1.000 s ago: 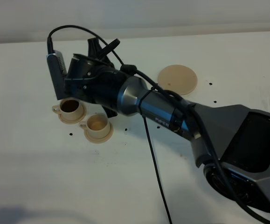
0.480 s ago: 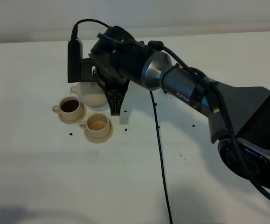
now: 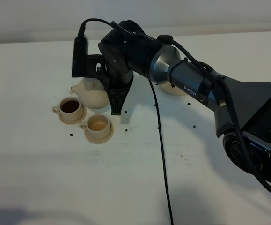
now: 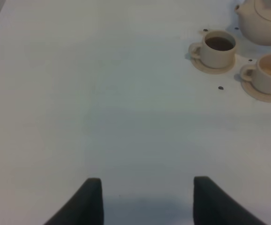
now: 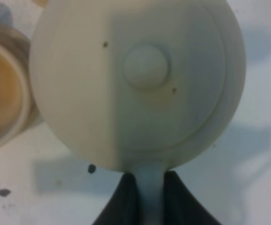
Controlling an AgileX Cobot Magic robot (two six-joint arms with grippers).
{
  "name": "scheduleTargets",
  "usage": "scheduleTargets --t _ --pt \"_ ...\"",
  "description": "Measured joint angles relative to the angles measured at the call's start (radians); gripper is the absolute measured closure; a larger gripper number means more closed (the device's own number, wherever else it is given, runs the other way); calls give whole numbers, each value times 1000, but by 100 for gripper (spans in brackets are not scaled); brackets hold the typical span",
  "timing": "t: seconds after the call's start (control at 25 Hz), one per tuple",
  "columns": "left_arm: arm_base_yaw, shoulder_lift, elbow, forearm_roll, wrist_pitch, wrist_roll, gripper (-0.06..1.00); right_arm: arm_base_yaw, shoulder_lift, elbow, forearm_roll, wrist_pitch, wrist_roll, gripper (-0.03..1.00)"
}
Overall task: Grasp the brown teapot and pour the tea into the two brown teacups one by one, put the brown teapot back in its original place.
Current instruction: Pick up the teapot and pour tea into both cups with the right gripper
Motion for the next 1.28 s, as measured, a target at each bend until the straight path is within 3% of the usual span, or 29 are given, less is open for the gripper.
scheduleTargets --t 1.28 --pt "0 0 0 0 0 0 53 -21 -14 -1 35 33 4 88"
